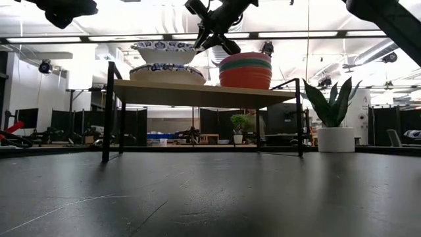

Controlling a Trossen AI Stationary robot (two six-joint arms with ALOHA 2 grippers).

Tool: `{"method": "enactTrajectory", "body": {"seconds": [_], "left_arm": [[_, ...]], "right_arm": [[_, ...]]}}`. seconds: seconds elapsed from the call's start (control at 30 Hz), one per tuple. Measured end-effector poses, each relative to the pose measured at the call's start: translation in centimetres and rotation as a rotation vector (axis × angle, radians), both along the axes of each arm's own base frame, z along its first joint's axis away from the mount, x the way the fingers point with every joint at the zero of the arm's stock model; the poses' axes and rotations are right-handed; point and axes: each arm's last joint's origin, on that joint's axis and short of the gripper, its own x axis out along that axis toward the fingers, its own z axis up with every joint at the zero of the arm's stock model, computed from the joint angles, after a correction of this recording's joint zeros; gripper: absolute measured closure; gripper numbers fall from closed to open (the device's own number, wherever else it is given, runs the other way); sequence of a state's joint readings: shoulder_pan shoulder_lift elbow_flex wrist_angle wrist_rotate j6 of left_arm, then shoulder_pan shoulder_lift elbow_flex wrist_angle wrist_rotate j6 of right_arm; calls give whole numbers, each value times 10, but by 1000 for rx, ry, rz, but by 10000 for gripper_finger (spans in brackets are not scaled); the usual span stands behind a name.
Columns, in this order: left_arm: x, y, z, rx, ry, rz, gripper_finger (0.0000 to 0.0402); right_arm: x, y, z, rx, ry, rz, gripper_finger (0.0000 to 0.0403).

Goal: Place and stack bowls onto a shelf
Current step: Stack the left white and blue bowl on top of the white and blue bowl

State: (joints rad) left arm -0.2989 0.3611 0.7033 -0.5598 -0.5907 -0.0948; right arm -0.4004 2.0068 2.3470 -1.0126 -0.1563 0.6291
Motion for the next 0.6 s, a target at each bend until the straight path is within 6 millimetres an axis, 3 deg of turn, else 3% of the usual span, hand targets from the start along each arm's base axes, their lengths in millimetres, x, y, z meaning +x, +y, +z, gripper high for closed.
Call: {"method": "enactTrajectory", "body": {"seconds": [0.17, 0.43, 0.6], "left_arm": [[0, 0, 0, 0, 0, 0, 311], [0, 0, 0, 1, 1, 0, 311], [0, 0, 0, 5, 3, 0, 311]], "right_arm": [[0, 0, 0, -11, 2, 11, 385], [-1, 0, 0, -10, 5, 11, 321], [-1, 0, 1, -9, 0, 8, 308]]}}
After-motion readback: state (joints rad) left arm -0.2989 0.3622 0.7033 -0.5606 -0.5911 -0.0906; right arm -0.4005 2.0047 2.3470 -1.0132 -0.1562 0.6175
